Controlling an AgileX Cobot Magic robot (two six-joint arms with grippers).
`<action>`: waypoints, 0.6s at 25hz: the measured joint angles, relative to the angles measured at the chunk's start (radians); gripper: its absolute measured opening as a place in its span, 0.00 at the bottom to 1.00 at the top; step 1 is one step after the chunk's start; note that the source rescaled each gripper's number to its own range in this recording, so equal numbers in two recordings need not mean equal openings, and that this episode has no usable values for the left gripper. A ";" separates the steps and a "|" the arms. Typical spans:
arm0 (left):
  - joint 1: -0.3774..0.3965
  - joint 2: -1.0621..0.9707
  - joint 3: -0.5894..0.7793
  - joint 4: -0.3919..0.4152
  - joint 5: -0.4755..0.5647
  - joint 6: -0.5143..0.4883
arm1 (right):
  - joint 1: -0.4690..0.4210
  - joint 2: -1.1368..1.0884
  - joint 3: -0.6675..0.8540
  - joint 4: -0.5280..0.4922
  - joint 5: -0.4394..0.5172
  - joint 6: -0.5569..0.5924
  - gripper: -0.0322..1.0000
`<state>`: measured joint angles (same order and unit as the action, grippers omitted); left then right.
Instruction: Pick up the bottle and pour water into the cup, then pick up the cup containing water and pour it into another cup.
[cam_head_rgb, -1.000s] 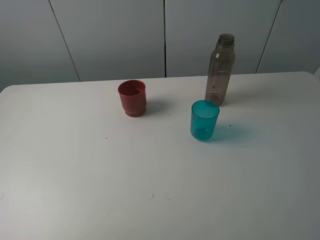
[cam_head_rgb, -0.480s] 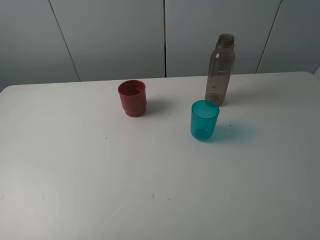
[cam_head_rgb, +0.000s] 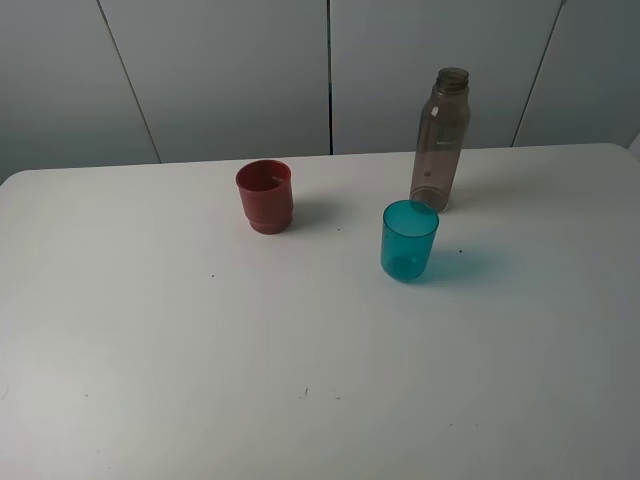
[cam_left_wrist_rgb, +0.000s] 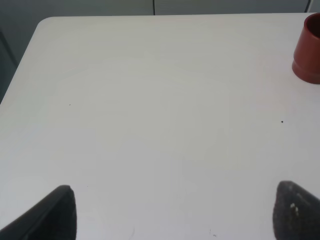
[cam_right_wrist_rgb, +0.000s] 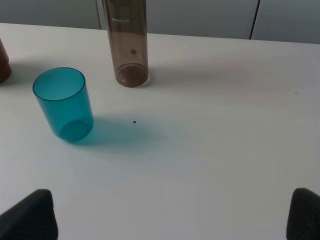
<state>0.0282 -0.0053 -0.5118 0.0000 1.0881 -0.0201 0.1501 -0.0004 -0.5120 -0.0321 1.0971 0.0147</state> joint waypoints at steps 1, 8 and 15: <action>0.000 0.000 0.000 0.000 0.000 0.000 | 0.000 0.000 0.000 0.000 0.000 0.000 1.00; 0.000 0.000 0.000 0.000 0.000 0.000 | 0.000 0.000 0.000 0.000 0.000 0.000 1.00; 0.000 0.000 0.000 0.000 0.000 0.000 | 0.000 0.000 0.000 0.000 0.000 0.002 1.00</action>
<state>0.0282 -0.0053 -0.5118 0.0000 1.0881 -0.0201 0.1501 -0.0004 -0.5120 -0.0321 1.0971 0.0162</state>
